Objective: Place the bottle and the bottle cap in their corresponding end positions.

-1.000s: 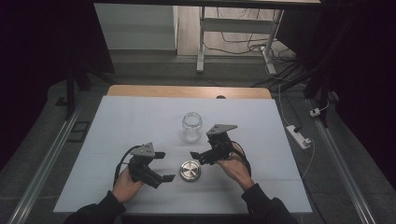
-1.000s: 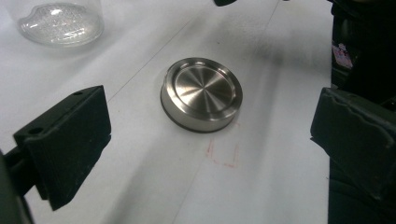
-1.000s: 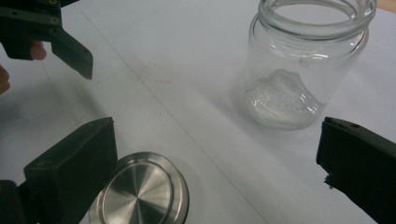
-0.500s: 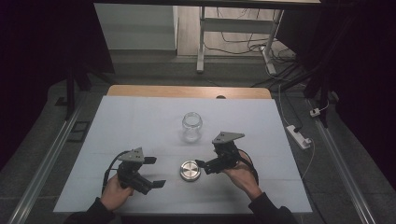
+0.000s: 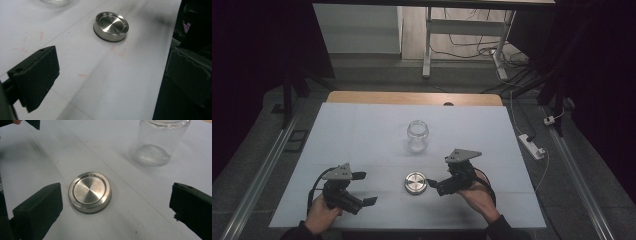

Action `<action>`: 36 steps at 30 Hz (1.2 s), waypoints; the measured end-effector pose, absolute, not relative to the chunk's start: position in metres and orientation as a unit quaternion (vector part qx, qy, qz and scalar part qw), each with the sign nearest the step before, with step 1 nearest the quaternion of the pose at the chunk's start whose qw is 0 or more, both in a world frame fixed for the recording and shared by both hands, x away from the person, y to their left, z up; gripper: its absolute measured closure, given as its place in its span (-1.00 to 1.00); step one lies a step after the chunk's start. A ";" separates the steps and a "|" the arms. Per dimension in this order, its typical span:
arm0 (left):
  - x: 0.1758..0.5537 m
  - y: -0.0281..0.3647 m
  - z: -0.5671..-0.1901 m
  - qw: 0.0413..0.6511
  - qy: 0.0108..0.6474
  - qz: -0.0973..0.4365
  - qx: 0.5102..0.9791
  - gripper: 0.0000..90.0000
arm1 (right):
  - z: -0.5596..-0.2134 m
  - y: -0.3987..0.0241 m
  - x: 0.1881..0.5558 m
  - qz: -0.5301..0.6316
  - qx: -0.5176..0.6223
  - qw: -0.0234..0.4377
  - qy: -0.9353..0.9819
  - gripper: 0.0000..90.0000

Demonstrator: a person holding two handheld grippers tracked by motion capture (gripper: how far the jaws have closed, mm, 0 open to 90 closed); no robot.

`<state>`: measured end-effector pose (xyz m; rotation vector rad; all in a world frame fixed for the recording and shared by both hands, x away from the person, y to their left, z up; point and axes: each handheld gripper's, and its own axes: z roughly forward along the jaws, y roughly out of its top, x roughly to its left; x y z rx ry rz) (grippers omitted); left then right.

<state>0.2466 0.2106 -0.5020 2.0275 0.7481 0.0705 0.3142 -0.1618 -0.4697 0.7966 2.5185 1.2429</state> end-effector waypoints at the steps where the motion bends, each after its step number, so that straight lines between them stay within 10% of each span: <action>1: 0.245 0.213 -0.502 0.472 0.308 0.031 0.826 -1.00 | -0.469 -0.164 0.313 0.424 0.272 0.112 0.856 -1.00; 36: 0.198 0.290 -0.513 0.484 0.422 0.062 0.764 -1.00 | -0.480 -0.273 0.261 0.419 0.392 0.174 0.801 -1.00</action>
